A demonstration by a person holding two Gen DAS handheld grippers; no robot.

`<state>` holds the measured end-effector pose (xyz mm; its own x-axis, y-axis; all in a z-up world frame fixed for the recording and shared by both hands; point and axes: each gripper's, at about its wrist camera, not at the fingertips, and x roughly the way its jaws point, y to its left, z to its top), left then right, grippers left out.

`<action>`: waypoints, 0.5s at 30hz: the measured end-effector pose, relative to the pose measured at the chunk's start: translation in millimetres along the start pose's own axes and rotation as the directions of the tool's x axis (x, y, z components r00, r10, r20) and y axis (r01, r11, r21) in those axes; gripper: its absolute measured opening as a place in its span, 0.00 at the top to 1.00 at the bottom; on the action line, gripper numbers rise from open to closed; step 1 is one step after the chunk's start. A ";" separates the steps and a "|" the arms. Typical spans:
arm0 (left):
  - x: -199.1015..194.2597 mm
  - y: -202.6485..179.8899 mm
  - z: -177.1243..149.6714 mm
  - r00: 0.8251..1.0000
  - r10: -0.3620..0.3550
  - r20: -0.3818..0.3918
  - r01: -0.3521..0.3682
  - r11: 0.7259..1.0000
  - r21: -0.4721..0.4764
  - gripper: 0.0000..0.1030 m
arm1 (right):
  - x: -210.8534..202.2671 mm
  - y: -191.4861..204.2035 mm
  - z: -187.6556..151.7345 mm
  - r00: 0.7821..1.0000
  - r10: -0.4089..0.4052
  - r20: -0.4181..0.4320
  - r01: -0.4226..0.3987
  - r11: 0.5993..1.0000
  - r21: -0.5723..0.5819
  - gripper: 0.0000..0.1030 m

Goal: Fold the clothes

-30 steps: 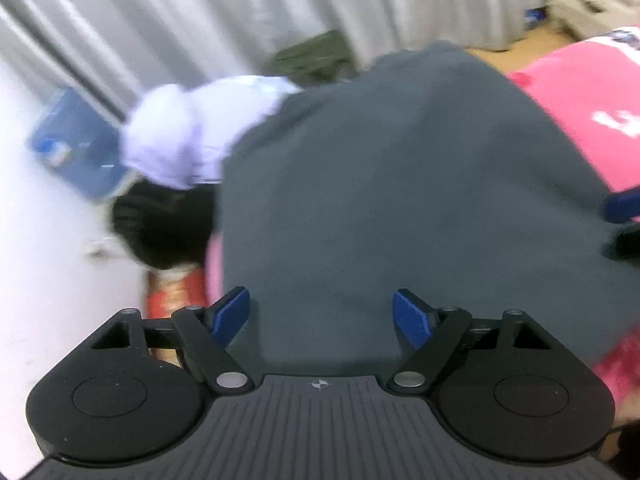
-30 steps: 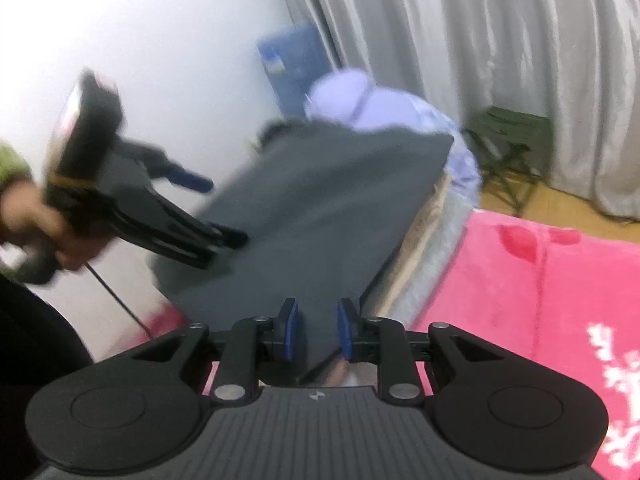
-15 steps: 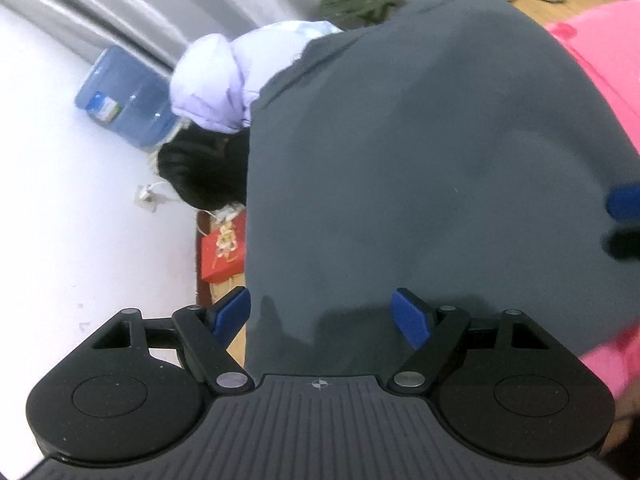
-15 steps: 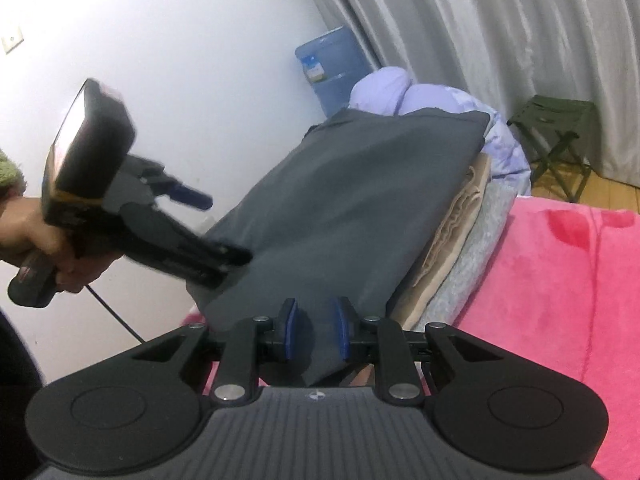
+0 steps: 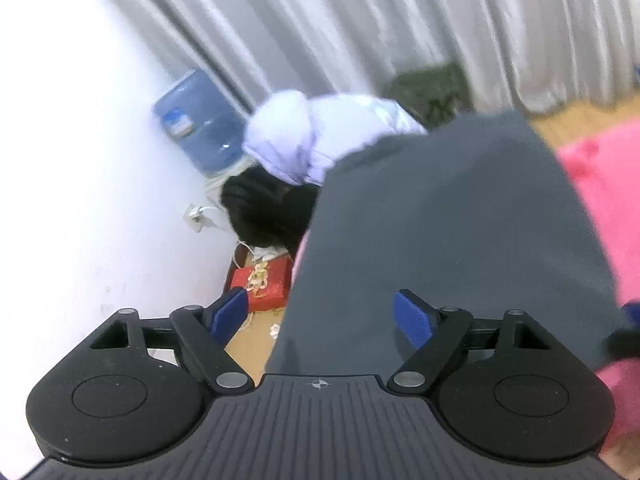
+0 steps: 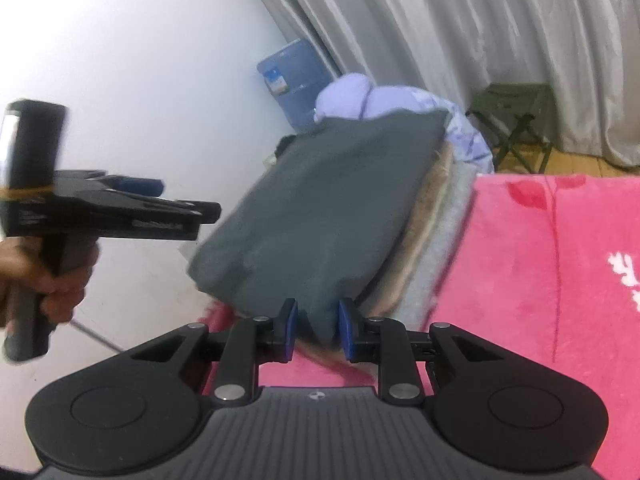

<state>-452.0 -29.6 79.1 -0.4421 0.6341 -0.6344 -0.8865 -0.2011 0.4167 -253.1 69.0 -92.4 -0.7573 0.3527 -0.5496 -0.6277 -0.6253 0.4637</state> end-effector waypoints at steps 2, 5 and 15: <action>-24.5 7.5 -2.8 0.999 -0.039 0.020 0.040 0.997 -0.069 0.11 | -13.7 20.3 0.5 1.000 -0.006 0.027 0.007 0.999 -0.040 0.63; -58.3 13.9 -14.2 0.997 -0.057 0.058 0.064 0.988 -0.138 0.03 | -28.4 46.9 1.2 0.999 -0.026 0.032 0.029 0.996 -0.080 0.57; -55.1 34.3 -7.2 0.989 -0.111 0.103 0.127 0.977 -0.169 0.00 | -41.2 91.2 -6.7 0.992 -0.125 -0.017 0.122 0.986 -0.112 0.29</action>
<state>-459.0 -76.8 123.7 -0.3249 0.7258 -0.6063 -0.9457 -0.2422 0.2169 -278.0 -7.2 -32.1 -0.6700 0.4163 -0.6146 -0.6913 -0.6516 0.3123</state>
